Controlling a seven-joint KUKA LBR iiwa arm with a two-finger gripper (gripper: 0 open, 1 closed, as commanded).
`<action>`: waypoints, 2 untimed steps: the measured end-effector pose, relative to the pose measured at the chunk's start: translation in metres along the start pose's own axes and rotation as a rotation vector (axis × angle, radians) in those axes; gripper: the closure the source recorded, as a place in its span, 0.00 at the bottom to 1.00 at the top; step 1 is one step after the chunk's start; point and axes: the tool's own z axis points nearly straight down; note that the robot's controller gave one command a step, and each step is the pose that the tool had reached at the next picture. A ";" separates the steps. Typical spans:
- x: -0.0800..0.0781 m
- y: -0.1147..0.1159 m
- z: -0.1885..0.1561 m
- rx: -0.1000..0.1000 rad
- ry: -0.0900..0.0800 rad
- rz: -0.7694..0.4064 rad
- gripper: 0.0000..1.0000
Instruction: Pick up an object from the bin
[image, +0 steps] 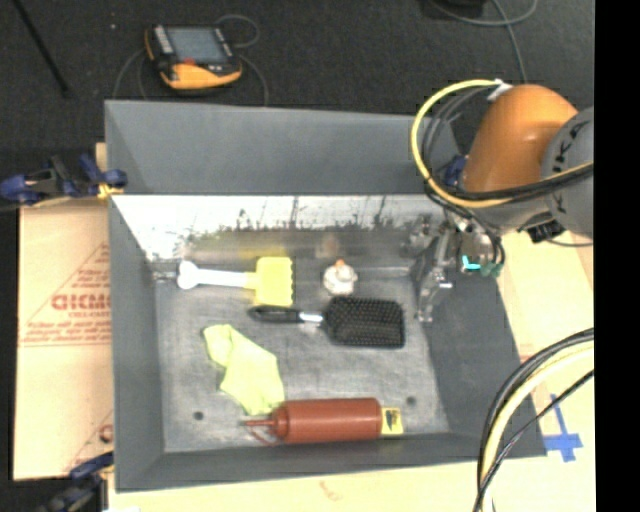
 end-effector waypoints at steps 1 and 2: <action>-0.002 0.000 -0.005 0.001 -0.008 -0.002 0.00; -0.003 0.108 0.066 0.005 -0.010 0.032 1.00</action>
Offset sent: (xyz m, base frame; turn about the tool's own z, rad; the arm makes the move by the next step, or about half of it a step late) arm -0.0003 0.1126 -0.0742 0.0339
